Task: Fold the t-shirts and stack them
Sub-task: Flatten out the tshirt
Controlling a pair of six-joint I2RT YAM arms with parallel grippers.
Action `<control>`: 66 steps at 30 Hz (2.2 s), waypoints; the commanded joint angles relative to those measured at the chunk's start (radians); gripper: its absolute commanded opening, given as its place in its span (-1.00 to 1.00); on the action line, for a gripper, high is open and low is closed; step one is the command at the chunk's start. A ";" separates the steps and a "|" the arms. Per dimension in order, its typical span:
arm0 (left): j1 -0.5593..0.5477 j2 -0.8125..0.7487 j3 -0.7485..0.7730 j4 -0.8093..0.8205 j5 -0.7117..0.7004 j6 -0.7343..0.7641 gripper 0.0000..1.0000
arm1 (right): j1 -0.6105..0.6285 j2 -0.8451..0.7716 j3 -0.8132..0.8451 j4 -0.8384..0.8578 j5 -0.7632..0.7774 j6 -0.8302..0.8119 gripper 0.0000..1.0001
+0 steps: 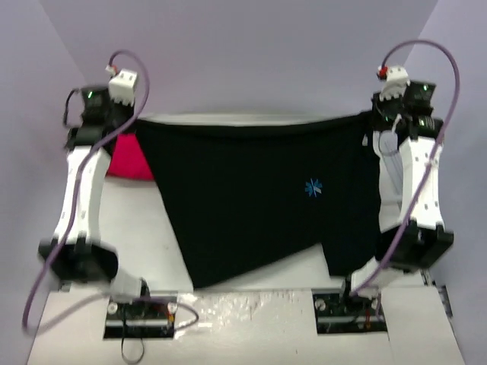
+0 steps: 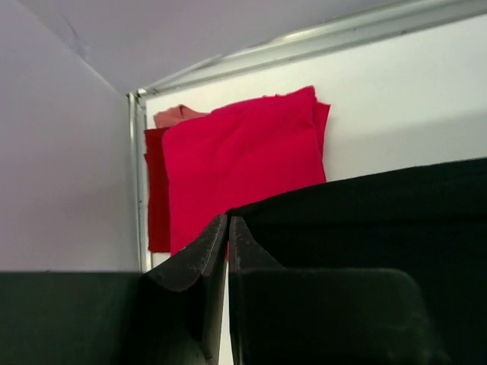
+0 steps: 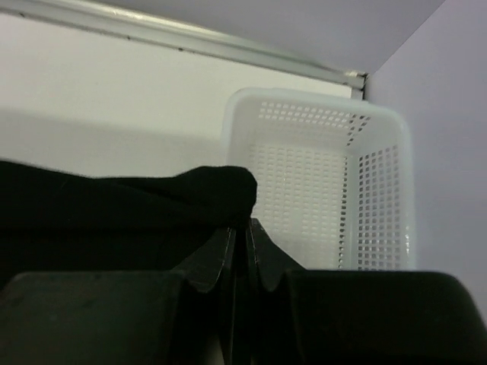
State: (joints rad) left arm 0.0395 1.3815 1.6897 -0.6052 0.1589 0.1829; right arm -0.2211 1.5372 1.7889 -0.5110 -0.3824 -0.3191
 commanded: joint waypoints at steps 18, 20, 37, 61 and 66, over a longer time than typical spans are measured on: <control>-0.184 0.494 0.207 0.157 -0.029 0.202 0.75 | 0.106 0.227 -0.071 0.114 0.168 -0.054 0.44; -0.190 0.394 0.087 0.162 0.007 0.211 0.78 | 0.109 0.151 -0.155 0.109 0.162 -0.060 0.43; -0.549 -0.430 -0.870 -0.085 -0.128 0.418 0.90 | 0.106 -0.253 -0.673 0.100 -0.039 -0.101 0.47; -0.727 -0.248 -1.000 0.093 -0.104 0.466 0.86 | 0.094 -0.177 -0.793 0.106 -0.012 -0.084 0.47; -0.745 -0.200 -0.989 0.073 -0.044 0.486 0.84 | 0.095 -0.169 -0.795 0.106 -0.007 -0.084 0.52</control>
State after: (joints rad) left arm -0.7002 1.1687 0.6621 -0.5228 0.0593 0.6456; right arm -0.1238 1.3685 0.9955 -0.4072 -0.4015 -0.4095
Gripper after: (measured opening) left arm 0.924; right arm 0.754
